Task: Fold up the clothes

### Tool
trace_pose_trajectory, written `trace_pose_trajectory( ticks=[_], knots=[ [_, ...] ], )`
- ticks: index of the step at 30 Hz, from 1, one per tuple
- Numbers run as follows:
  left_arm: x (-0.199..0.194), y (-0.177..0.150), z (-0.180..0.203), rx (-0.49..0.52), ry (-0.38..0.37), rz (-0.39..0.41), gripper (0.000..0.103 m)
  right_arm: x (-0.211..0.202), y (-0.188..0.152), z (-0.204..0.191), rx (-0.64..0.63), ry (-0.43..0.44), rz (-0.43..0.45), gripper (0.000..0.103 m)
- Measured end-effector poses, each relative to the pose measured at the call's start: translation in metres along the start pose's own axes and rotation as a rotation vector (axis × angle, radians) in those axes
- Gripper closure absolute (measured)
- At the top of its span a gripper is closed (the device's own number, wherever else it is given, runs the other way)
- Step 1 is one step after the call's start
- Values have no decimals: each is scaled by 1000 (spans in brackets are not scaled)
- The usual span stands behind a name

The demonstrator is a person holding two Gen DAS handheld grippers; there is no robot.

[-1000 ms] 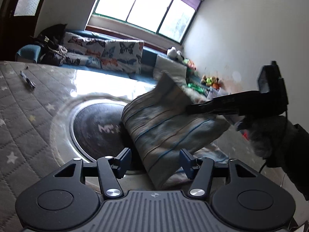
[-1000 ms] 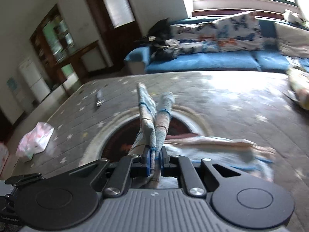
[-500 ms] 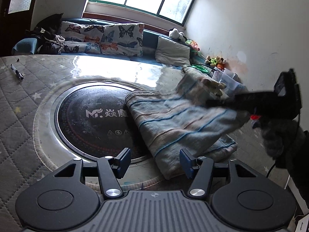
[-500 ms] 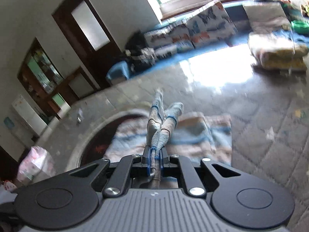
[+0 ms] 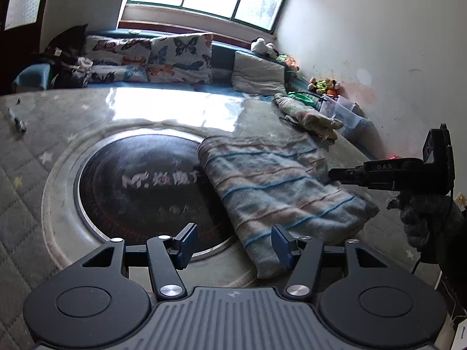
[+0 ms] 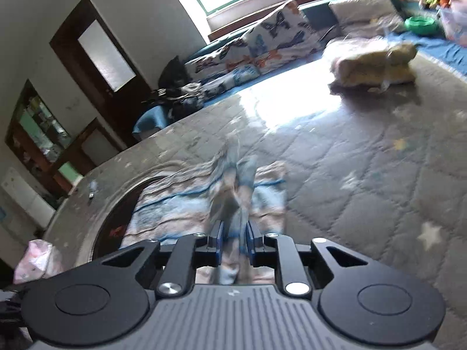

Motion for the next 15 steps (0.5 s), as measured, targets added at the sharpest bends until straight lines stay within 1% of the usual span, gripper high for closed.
trace_pose_trajectory(
  ticks=[3, 5, 7, 11, 15],
  knots=[
    [10, 9, 10, 38, -19, 4, 44, -9, 10, -6, -41, -16, 49, 86],
    [17, 14, 16, 64, -31, 7, 44, -11, 18, -18, -80, 4, 72, 86],
    [24, 20, 23, 89, -43, 9, 44, -8, 22, -34, -123, 38, 71, 86],
    [38, 31, 36, 139, -68, 14, 45, 22, 23, -55, -235, 46, 3, 86],
    [56, 27, 34, 145, -71, -16, 46, 53, 23, -55, -294, 7, -50, 86]
  ],
)
Point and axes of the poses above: each gripper's, at about its wrist camera, not at the fingertips, and x roughly the way its jaws point, z to its right, y to its top, the point moved 9 cm from there along x, roughly the way its jaws point, and after that the axes turned 13 degrees about x, right-handed, at the moved point
